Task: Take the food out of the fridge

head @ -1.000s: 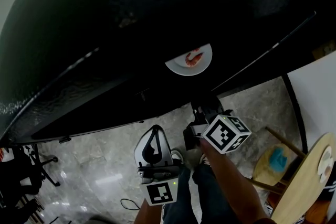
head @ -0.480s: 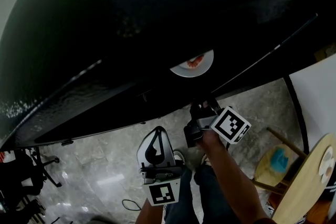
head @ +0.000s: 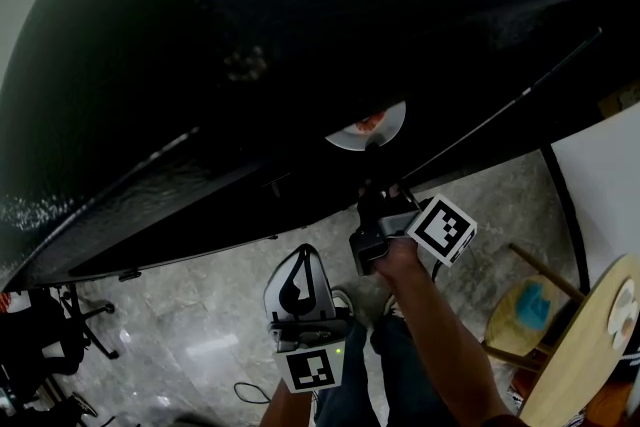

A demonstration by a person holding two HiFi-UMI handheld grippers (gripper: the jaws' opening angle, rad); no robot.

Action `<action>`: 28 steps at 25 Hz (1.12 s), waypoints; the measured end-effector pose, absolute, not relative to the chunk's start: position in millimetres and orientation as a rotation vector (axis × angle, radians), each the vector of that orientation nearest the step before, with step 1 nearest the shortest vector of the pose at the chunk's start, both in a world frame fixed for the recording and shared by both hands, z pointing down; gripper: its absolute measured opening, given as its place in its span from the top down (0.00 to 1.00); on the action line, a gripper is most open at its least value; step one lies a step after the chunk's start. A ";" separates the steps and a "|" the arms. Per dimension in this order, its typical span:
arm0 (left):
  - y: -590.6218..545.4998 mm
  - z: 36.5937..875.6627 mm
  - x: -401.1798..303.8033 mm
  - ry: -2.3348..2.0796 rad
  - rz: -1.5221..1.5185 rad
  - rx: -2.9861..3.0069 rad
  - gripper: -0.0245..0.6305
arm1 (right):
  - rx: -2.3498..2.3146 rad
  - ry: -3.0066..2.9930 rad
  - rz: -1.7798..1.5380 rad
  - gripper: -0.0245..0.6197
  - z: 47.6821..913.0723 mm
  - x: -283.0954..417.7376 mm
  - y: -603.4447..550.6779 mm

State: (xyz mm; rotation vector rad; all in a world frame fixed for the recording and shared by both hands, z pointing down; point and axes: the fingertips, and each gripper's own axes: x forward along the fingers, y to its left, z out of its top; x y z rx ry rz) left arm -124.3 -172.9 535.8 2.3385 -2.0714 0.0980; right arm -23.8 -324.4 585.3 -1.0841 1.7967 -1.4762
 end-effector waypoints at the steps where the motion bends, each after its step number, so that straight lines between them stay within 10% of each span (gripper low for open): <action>1: -172.9 536.0 -124.5 -2.072 0.097 2.338 0.94 | -1.077 1.789 -1.482 0.79 585.5 -24.0 -325.8; 28: -171.7 540.6 -124.3 -2.069 0.108 2.330 0.94 | -1.056 1.666 -1.560 0.79 594.7 -20.5 -338.4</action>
